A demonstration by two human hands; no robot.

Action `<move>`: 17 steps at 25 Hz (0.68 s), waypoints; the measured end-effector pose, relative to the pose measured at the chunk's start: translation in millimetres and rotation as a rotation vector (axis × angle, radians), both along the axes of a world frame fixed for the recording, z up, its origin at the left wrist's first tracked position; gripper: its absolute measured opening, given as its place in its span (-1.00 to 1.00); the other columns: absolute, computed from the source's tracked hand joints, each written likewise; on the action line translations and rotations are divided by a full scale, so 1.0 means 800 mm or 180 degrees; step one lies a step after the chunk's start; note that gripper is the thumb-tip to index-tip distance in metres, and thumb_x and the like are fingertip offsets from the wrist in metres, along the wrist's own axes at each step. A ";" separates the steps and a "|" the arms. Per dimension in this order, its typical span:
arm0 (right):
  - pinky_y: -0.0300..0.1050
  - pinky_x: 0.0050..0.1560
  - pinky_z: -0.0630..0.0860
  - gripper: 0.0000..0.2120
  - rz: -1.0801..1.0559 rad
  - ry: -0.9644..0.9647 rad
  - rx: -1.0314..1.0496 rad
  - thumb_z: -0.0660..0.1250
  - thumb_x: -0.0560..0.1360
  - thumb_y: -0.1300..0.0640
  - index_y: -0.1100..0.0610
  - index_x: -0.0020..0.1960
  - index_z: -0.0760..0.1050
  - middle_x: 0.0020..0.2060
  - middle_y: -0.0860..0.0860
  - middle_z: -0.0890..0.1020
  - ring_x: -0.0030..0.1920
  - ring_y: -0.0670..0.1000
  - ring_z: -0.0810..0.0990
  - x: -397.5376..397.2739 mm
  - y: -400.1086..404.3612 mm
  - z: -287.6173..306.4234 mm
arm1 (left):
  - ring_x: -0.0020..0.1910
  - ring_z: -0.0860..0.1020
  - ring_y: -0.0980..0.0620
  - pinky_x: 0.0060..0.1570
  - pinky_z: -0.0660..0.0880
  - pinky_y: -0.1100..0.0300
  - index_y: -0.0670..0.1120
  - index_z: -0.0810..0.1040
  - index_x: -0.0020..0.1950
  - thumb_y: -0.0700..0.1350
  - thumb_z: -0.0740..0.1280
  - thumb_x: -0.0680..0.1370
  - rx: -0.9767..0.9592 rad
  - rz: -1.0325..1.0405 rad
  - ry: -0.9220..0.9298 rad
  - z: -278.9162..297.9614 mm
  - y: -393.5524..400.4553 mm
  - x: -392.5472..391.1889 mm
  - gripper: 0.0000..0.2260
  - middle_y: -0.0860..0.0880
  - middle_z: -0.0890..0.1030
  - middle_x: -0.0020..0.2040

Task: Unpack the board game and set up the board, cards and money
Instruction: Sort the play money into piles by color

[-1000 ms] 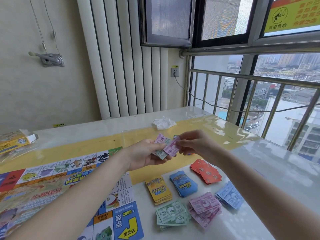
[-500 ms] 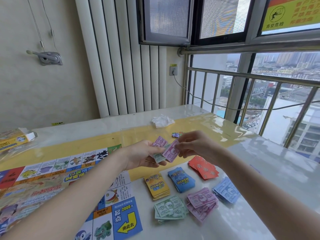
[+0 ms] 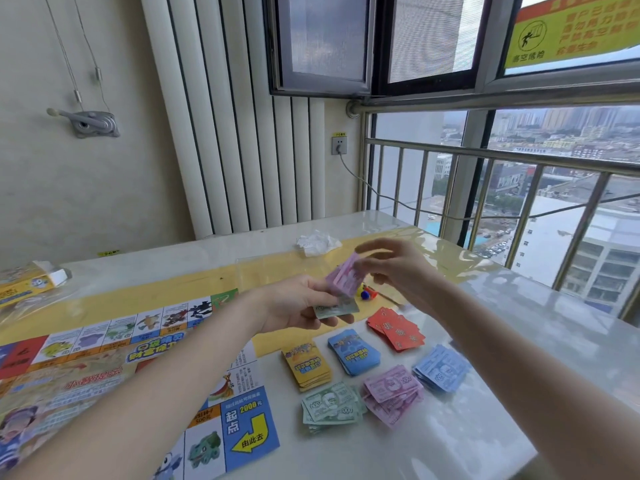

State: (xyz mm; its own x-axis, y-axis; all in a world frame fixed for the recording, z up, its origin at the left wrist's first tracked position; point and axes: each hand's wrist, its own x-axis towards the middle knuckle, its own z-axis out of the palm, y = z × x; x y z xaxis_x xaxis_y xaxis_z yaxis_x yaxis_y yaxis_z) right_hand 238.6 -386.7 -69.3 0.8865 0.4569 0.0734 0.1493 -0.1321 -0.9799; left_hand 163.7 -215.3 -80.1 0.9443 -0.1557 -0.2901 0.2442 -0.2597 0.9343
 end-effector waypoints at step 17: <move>-0.21 -0.36 0.40 -0.91 0.0040 -0.0079 -0.0267 0.34 0.46 0.33 0.18 -0.09 0.56 -0.28 0.13 0.61 -0.30 0.03 0.50 -0.027 -0.069 -0.047 | -0.35 0.62 0.06 -0.33 0.59 0.30 -0.19 0.52 0.06 -0.32 0.29 0.53 -0.0473 0.0795 -0.0191 -0.022 -0.083 -0.021 -0.86 -0.14 0.62 -0.16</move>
